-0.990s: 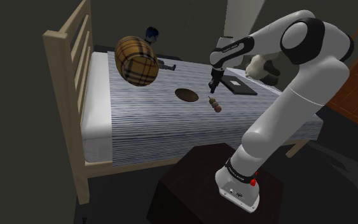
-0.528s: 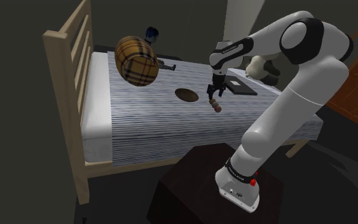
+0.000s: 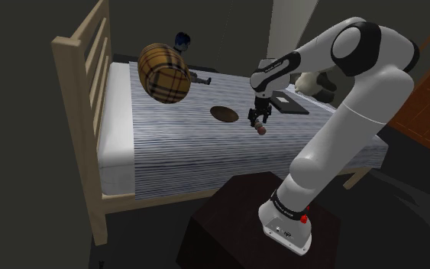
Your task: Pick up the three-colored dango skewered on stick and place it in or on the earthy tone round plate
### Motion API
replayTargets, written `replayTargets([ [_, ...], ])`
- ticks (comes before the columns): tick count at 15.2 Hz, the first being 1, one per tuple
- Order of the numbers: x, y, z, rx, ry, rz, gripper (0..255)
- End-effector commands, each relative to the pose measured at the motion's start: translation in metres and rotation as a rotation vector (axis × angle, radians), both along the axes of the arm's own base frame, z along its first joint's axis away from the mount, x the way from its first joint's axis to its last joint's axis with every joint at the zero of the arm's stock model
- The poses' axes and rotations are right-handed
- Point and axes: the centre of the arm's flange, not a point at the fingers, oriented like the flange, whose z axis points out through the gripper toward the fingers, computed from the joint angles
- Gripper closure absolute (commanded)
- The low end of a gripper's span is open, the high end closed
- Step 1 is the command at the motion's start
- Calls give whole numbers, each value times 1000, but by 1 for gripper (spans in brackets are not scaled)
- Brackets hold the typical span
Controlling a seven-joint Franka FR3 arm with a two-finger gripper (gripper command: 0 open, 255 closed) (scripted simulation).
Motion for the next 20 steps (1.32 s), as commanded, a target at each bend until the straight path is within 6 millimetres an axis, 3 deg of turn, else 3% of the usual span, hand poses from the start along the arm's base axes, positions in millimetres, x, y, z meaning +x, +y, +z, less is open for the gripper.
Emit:
replayTargets([
  [1, -2, 0, -4, 0, -1, 0, 0],
  [7, -2, 0, -4, 0, 0, 0, 0],
  [8, -2, 0, -4, 0, 0, 0, 255],
  [17, -2, 0, -4, 0, -1, 0, 255],
  [20, -2, 0, 11, 0, -1, 0, 255],
])
